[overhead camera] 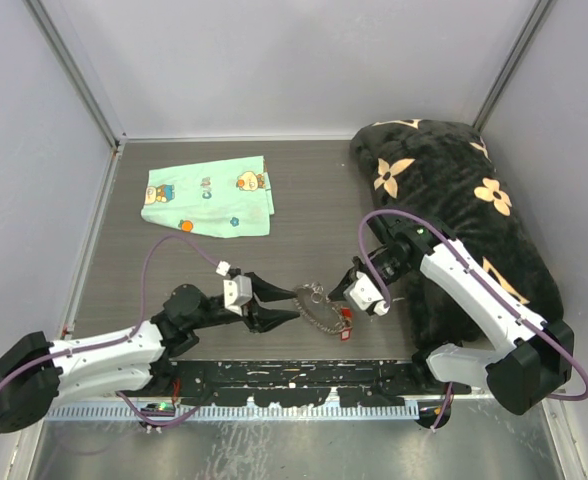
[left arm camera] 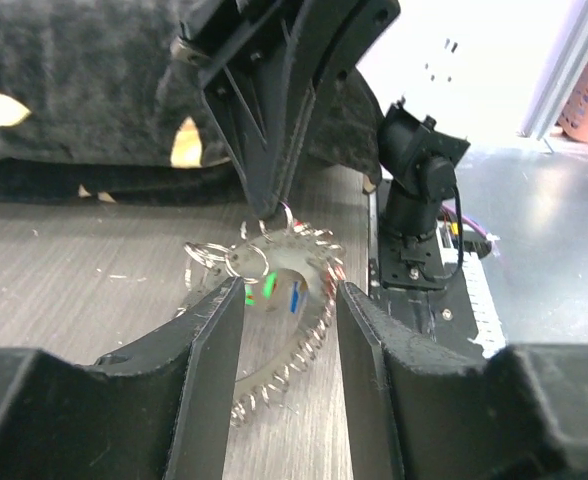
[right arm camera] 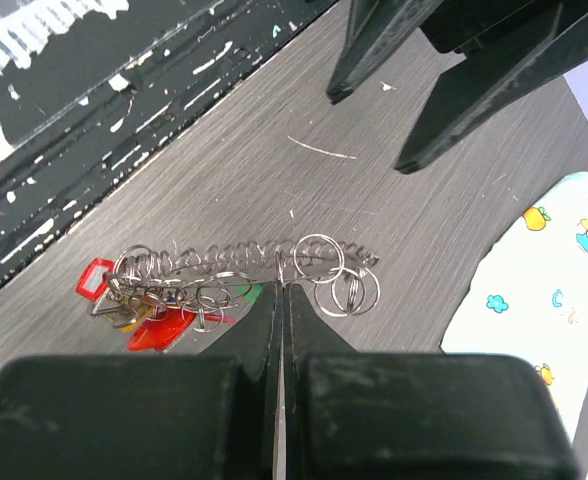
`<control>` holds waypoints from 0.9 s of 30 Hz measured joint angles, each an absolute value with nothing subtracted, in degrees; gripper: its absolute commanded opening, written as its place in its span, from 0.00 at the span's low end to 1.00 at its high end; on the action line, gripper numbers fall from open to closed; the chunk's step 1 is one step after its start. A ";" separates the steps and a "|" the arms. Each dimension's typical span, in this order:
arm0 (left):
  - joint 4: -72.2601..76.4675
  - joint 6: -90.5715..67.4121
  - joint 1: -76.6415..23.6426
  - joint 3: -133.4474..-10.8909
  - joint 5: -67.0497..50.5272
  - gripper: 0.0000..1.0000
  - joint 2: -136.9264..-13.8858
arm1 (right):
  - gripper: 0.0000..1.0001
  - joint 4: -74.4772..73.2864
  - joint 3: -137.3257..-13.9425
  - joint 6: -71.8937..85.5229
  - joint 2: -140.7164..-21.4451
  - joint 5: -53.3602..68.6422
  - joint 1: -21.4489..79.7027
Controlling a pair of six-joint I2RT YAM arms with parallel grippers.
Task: Remove the keys from the keyring
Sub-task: Remove the key from the keyring.
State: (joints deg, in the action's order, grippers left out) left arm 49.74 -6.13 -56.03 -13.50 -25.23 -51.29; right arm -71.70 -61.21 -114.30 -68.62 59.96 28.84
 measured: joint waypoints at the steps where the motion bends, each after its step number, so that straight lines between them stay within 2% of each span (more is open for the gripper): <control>1: 49.47 -5.98 -56.42 -13.63 -25.26 0.41 -51.90 | 0.01 -72.01 -61.30 -115.02 -68.62 59.51 28.84; 7: 48.07 -3.11 -60.84 -15.29 -23.31 0.33 -56.34 | 0.01 -72.93 -61.34 -117.62 -68.62 57.49 29.21; 27: 42.28 7.55 -71.59 -23.81 -5.61 0.28 -62.43 | 0.01 -73.01 -61.32 -118.45 -68.62 56.84 29.26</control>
